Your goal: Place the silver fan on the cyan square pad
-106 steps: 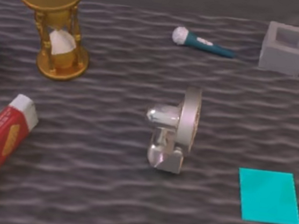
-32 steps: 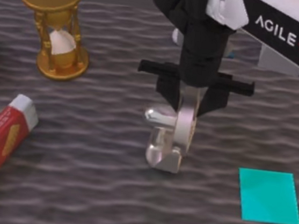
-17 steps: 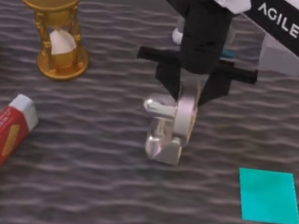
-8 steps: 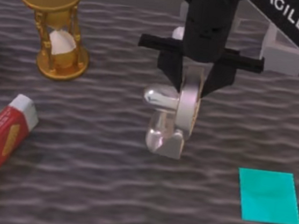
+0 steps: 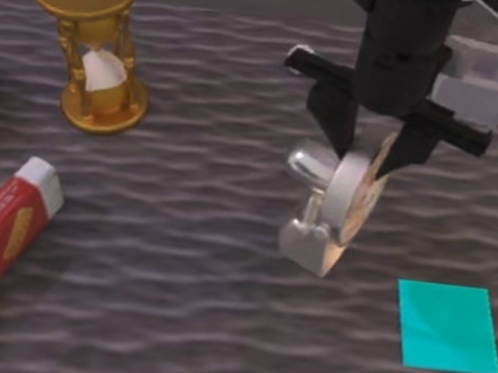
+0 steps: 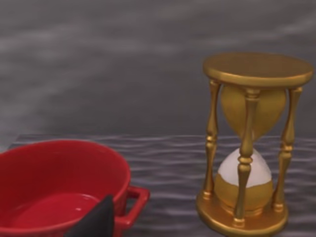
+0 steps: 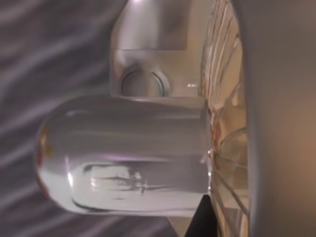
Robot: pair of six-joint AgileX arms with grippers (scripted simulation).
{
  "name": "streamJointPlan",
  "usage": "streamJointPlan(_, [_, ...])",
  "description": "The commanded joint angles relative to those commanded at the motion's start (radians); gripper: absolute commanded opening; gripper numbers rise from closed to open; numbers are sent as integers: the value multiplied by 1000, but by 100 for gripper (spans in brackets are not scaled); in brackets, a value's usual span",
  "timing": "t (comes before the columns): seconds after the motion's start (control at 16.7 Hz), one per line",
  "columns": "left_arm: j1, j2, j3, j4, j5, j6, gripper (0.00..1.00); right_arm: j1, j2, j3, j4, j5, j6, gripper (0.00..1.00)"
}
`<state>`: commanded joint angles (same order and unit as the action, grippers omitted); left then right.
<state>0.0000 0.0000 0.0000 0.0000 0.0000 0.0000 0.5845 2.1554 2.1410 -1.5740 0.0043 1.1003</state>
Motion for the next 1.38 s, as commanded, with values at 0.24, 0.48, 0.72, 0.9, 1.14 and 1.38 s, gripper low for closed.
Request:
streamJointPlan(0.24, [0, 0, 0, 0, 0, 0, 100, -56, -201, -253, 74, 0, 300, 0])
streamJointPlan(0.48, [0, 0, 0, 0, 0, 0, 100, -115, -409, -538, 149, -1, 614, 0])
streamJointPlan(0.72, [0, 0, 0, 0, 0, 0, 100, -160, -561, -748, 200, 0, 826, 0])
streamJointPlan(0.9, [0, 0, 0, 0, 0, 0, 100, -173, -605, -800, 215, 1, 877, 0])
streamJointPlan(1.14, [0, 0, 0, 0, 0, 0, 100, -168, -601, -798, 213, 0, 877, 0])
streamJointPlan(1.38, [0, 0, 0, 0, 0, 0, 100, -173, -596, -856, 281, 0, 875, 0])
